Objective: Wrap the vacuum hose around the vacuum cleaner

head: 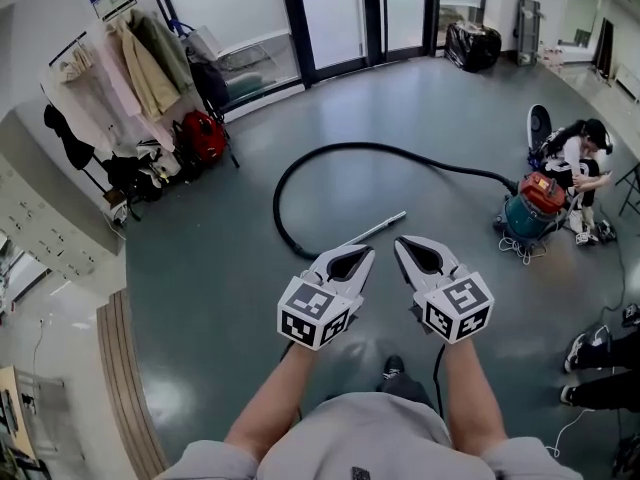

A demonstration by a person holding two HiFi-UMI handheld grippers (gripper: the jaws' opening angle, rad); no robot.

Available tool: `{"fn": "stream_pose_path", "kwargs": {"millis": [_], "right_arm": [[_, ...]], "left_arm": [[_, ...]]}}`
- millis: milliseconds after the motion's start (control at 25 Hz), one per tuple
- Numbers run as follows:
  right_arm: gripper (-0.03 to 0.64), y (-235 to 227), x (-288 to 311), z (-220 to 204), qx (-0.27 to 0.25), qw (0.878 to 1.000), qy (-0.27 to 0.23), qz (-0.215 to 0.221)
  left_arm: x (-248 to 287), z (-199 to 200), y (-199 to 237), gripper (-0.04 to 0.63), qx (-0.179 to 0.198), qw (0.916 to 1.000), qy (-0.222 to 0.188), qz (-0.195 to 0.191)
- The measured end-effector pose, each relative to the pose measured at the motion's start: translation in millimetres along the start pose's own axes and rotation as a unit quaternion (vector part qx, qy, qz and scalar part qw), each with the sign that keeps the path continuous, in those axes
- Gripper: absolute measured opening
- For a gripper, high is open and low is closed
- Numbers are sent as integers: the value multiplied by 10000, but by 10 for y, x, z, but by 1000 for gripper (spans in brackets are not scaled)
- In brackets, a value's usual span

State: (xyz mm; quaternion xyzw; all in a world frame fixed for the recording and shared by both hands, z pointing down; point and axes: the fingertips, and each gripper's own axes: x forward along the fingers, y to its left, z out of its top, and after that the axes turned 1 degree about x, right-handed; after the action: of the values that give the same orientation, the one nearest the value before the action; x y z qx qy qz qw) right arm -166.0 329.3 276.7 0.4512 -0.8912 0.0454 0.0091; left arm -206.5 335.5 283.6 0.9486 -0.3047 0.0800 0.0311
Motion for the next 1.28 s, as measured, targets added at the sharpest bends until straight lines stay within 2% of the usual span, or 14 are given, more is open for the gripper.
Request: {"fn": "stream_pose_path", "kwargs": {"millis": [280, 680, 960, 1280], "right_arm": [[26, -624, -23, -66, 88, 9996, -3, 257], [26, -1438, 138, -90, 204, 9985, 49, 508], [26, -1720, 601, -164, 217, 9980, 190, 568], [26, -2209, 1521, -153, 143, 9982, 388, 442]], "left_arm": [[606, -6, -32, 0, 47, 9997, 137, 200], [1290, 57, 202, 0, 23, 9976, 344, 596], [1552, -47, 703, 0, -134, 9968, 394, 684], [1998, -99, 1626, 0, -246, 9973, 342, 600]]}}
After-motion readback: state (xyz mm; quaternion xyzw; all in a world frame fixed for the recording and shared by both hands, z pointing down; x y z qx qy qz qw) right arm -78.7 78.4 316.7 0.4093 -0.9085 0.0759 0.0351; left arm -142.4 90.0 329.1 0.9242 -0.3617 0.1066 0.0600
